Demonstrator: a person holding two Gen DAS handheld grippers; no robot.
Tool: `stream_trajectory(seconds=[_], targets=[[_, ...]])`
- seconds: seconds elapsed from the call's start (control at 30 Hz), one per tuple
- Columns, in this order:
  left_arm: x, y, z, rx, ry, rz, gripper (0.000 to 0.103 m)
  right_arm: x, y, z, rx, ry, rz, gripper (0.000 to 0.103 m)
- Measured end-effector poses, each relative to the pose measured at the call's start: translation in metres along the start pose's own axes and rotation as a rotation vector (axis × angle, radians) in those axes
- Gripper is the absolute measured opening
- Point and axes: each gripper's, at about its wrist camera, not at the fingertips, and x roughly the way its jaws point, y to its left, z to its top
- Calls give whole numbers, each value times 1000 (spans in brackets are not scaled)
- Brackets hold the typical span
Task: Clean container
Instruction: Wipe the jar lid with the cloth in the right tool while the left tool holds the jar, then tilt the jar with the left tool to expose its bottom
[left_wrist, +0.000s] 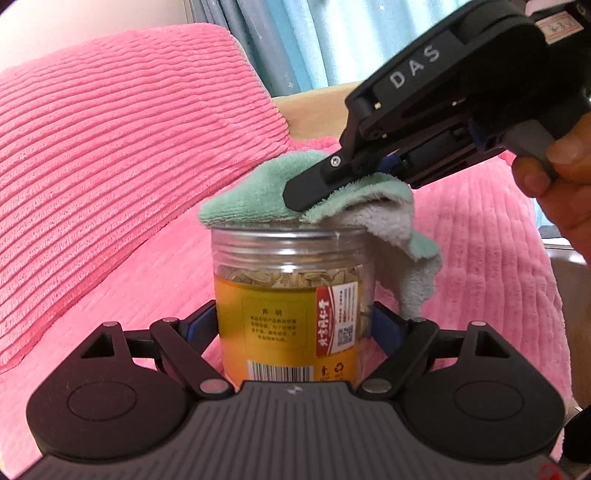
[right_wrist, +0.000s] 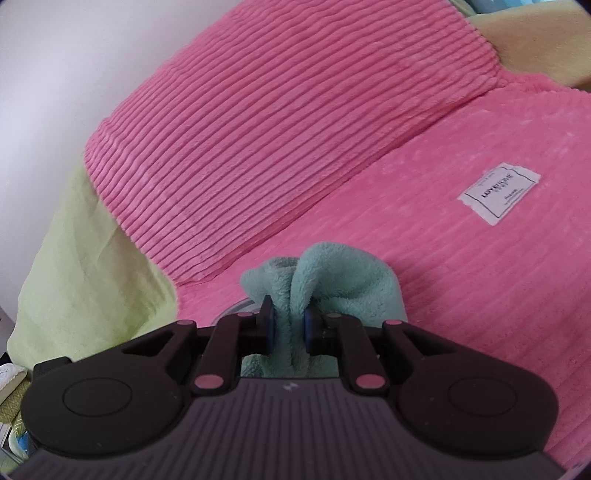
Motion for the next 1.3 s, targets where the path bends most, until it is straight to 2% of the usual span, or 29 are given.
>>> stream_trajectory(seconds=[0.3,0.57,1.1,1.3], targets=[[21,13,4,13,-10,5,85,3,0,-2,-42,-4,-33,12],[-17,-31,-5,18,-43,9,87,5,-6,-1,-48,-11,-64,12],[-8,-33,-5,3,-55,3,89,9,-32,2,19,-30,-127,13],[-7,-35,2,15,-27,9,88,8,-38,2,37,-44,-157,13]])
